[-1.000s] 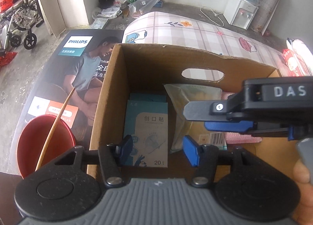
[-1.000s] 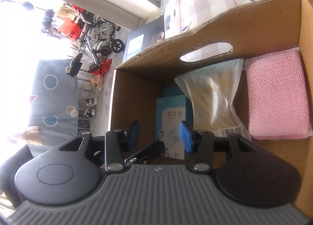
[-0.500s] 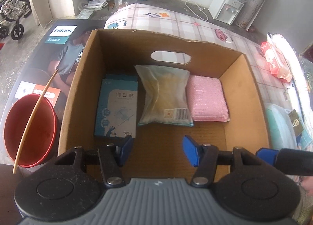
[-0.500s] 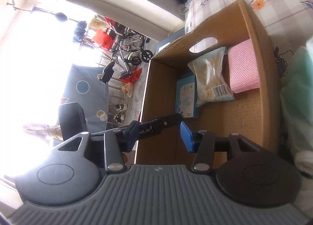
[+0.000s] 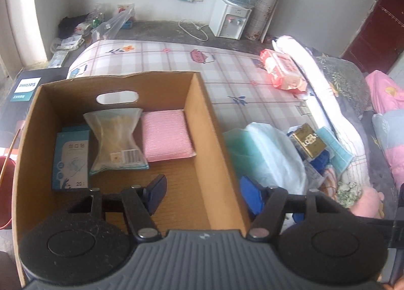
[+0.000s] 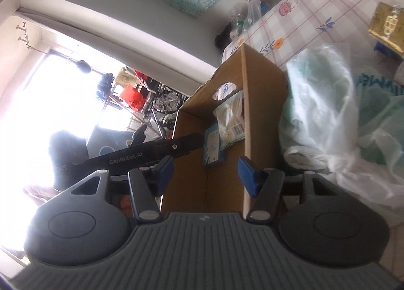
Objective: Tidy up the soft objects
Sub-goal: 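Lift the left gripper out of the cardboard box, then move the right gripper to the blue-and-white wet wipes pack on the bed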
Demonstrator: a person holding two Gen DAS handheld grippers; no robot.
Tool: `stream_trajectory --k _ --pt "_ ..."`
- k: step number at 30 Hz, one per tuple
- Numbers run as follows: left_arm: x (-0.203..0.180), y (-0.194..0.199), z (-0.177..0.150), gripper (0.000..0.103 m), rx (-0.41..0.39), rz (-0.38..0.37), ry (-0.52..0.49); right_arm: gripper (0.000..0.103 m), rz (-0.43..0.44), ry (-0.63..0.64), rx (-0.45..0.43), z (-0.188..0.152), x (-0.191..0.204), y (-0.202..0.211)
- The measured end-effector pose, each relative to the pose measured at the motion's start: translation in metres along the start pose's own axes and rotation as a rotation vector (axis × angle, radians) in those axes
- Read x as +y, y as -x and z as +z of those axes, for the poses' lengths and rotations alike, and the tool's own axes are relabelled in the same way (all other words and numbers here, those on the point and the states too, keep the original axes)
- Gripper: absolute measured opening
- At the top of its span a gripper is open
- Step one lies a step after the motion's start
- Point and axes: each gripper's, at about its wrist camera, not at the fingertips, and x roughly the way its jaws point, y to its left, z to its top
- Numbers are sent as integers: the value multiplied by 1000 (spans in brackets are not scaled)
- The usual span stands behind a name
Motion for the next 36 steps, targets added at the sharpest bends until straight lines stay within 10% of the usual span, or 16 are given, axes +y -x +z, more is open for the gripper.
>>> stream_trajectory --k 13,20,36 --pt "-151 -51 29 66 2 -90 -234 58 -268 64 -252 -5 -75 101" --pt "-222 -115 58 48 60 -165 -281 55 -372 76 -292 35 -104 130" --pt "-215 -213 80 37 220 -146 -193 57 -502 -300 -68 169 -221 85"
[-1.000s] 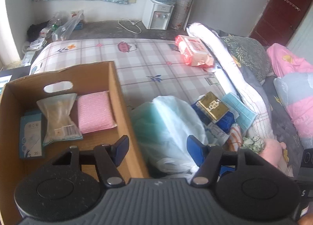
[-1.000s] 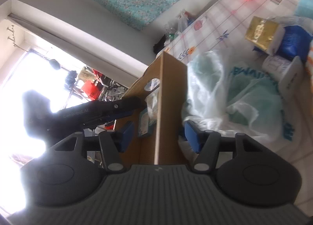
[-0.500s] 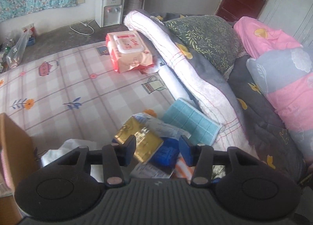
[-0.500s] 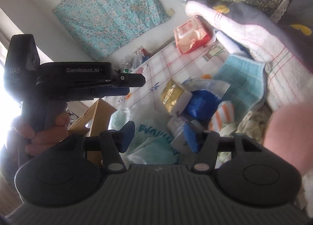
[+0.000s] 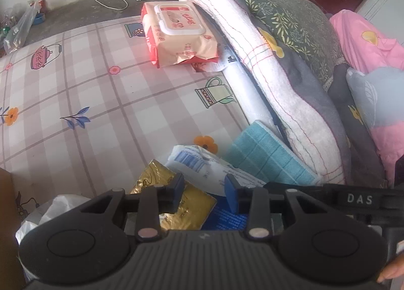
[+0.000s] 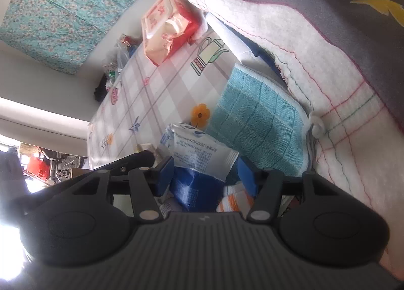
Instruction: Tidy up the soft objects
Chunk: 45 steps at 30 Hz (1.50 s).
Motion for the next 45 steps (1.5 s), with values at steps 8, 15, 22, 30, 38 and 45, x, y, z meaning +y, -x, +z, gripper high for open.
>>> stream_trajectory --k 8,15,22,30,38,45 --pt "33 -5 -5 38 39 22 63 60 -16 -29 92 17 4 -45" --pt "32 -5 -7 38 35 25 60 65 19 -53 136 22 5 -66" --pt "32 -3 -8 39 29 33 63 40 52 -23 75 19 8 -58" --pt "36 10 -10 39 10 30 91 28 -18 291 -85 21 71 -27" --pt "41 26 -10 39 -18 19 111 26 -214 667 -317 28 119 14" --pt "46 26 -9 41 -18 22 131 31 -347 1148 -222 -36 127 -6"
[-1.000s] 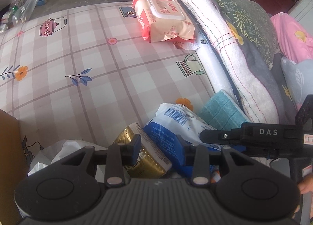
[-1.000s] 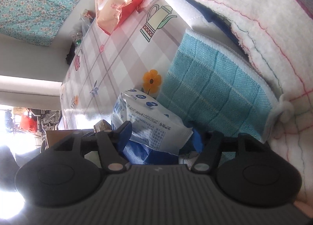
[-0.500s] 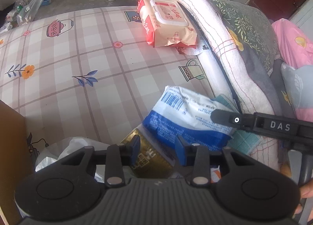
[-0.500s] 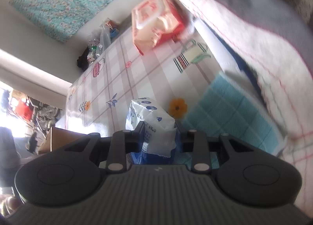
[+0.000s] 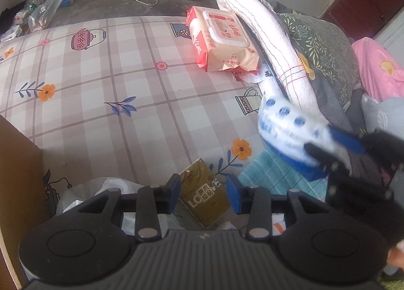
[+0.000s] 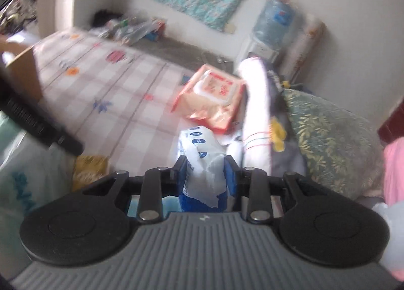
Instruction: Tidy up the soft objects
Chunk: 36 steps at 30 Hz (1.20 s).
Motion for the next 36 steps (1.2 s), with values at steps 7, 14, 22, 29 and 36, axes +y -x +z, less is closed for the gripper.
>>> stream_trajectory --k 7,14,22,29,36 --pt "-8 -2 1 41 2 -18 -16 39 305 -369 -21 -11 -37 25" --pt "-31 -7 -2 43 21 -86 -74 40 346 -801 115 -43 -87 -21" --pt "-38 -38 1 43 118 -123 -47 40 375 -929 185 -53 -85 -66" --pt "-32 -64 9 43 180 -116 10 40 414 -973 254 -50 -91 -109" --pt "-30 -77 15 50 196 -121 45 41 460 -998 291 -52 -88 -129"
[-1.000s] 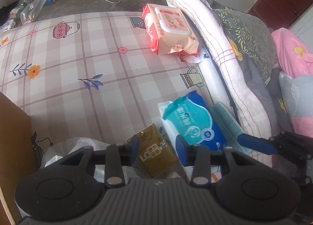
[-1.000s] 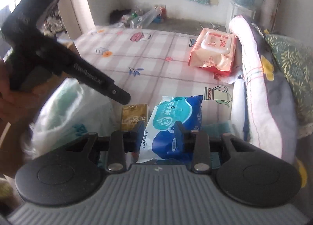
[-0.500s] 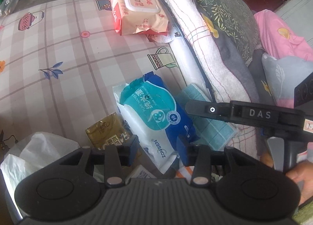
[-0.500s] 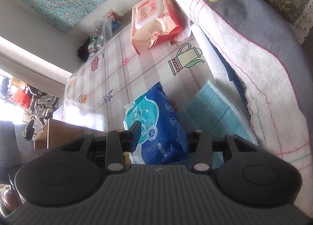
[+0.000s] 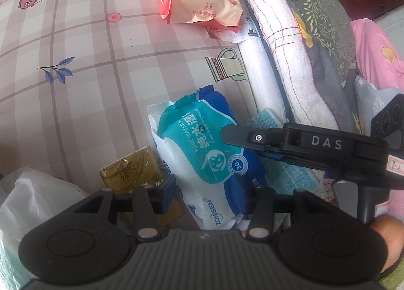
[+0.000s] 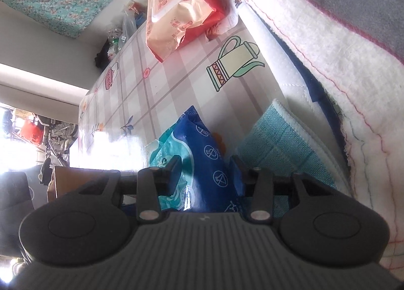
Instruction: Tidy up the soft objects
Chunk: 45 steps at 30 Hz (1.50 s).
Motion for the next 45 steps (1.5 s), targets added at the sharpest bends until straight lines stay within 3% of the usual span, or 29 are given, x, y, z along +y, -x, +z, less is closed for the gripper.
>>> stream_trajectory --k 4,13,24,36,45 --pt "-3 -4 3 51 -7 1 -2 46 31 -22 14 0 -3 -6" --pt "-18 13 -8 50 -67 16 -60 38 45 -29 -24 -11 2 13" --pt "-38 90 -53 50 -178 11 -131 38 121 2 -126 -65 39 81" --pt "-9 201 -150 50 -353 -1 -112 38 223 148 -155 -167 121 139" --pt "70 279 -222 50 -495 91 31 40 317 331 -40 -230 236 104"
